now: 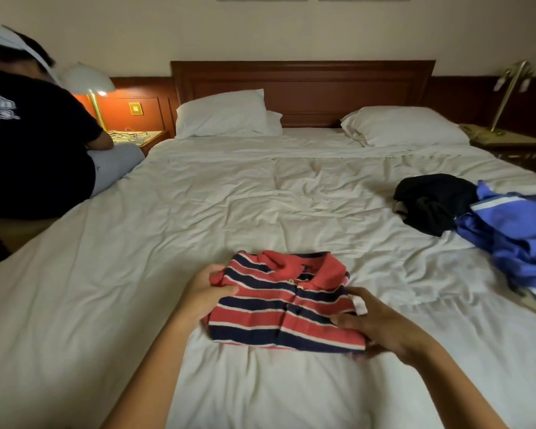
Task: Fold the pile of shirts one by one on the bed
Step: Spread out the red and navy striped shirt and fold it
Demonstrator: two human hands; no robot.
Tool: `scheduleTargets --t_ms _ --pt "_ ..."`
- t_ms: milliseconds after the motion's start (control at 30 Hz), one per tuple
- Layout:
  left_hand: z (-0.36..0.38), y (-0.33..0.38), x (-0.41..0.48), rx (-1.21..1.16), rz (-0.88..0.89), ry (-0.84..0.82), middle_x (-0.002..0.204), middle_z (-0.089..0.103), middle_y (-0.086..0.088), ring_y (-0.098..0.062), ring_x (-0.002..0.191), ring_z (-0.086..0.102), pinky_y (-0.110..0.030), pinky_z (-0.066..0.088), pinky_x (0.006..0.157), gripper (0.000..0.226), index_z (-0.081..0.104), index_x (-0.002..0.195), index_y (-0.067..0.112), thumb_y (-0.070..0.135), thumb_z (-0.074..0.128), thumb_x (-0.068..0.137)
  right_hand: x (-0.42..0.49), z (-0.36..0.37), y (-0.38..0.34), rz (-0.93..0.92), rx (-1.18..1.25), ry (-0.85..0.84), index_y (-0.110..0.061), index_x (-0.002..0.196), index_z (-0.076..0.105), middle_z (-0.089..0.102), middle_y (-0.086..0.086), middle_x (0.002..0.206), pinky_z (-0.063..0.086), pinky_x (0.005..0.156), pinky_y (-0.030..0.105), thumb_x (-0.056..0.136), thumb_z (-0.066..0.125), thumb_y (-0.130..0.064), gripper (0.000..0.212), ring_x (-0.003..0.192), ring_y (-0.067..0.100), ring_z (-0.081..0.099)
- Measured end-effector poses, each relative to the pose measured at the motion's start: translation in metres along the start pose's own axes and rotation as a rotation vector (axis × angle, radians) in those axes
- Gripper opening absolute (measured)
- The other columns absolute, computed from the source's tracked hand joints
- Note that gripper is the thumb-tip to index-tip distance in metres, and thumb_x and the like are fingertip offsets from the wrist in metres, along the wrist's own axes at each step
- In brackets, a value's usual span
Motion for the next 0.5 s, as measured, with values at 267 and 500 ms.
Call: scheduleTargets --t_ms 267,500 --pt "0.005 0.009 -0.003 0.435 -0.058 -0.022 0.080 0.075 -0.001 -0.021 0.078 0.071 -0.041 0.058 0.078 0.039 0.071 0.080 0.011 0.050 0.076 0.080 0.022 -0.010 -0.005 -0.091 -0.032 0.360 -0.026 0.139 0.047 0.070 0.005 0.113 0.056 0.072 0.029 0.088 0.072 -0.036 0.057 0.094 0.018 0.069" --pt "0.001 0.034 0.005 0.211 0.211 0.228 0.082 0.072 0.008 -0.013 0.083 0.069 -0.027 0.050 0.072 0.014 0.068 0.079 0.023 0.012 0.075 0.085 0.053 -0.009 -0.020 -0.192 -0.012 0.498 -0.025 0.128 0.058 0.069 0.000 0.109 0.054 0.084 0.031 0.085 0.072 -0.016 0.046 0.101 0.014 0.066"
Point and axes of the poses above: each hand's wrist, its own x-axis towards the middle knuckle, its own z-axis out of the palm, y = z × x, the point moved 5 cm from there along x, towards the middle knuckle
